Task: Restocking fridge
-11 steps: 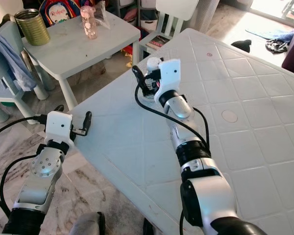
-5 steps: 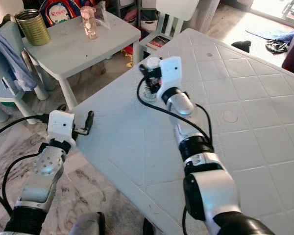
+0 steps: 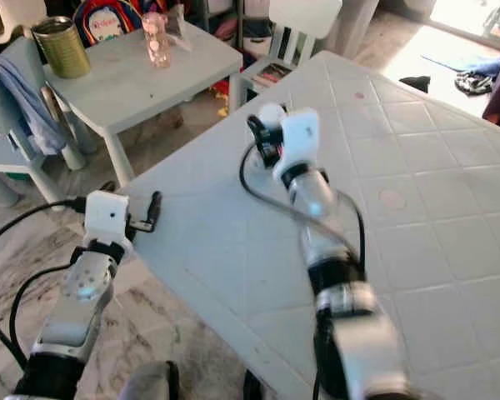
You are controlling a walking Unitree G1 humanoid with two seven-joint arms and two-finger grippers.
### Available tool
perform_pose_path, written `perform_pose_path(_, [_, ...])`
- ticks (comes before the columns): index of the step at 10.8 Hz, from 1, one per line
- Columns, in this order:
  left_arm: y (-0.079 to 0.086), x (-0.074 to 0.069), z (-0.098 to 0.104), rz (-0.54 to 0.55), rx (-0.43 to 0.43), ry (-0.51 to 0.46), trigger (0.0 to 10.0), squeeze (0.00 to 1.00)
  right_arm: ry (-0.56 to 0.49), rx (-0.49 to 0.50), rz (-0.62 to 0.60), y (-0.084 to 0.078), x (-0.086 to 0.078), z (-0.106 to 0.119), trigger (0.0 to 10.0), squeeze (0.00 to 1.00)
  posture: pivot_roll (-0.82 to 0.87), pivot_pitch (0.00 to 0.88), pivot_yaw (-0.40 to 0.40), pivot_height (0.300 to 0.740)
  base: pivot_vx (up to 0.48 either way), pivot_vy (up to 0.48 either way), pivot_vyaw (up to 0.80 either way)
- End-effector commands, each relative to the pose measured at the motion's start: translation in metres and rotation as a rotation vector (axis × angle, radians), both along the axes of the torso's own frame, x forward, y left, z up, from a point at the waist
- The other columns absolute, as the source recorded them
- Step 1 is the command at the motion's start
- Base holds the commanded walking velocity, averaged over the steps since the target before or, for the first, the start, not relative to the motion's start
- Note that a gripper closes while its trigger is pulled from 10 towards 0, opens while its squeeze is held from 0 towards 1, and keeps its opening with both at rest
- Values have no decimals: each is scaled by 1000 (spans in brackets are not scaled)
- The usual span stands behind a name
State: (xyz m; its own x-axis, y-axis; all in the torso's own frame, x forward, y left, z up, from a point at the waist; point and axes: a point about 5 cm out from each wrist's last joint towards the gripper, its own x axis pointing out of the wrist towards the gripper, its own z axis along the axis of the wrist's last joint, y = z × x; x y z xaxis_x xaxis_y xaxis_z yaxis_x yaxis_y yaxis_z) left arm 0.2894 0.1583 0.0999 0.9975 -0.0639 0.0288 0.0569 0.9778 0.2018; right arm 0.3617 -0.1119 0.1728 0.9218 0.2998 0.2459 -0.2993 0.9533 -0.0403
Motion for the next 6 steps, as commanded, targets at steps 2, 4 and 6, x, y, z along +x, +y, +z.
perform_pose_path(2, [9, -5, -7, 51, -32, 34, 10000, 0, -18, 77, -22, -1, -22, -3, 0, 0, 173, 73, -60, 740, 0, 0, 0])
perform_pose_path(4, [9, -1, -5, 59, -45, 21, 10000, 0, -1, 101, -46, -3, -44, -9, 10000, 0, 158, 65, -66, 740, 0, 0, 0])
perform_pose_path(6, [3, 1, -4, 47, -62, 25, 10000, 0, 41, 90, -45, -7, -55, -17, 10000, 0, 142, 67, -67, 740, 0, 178, 0])
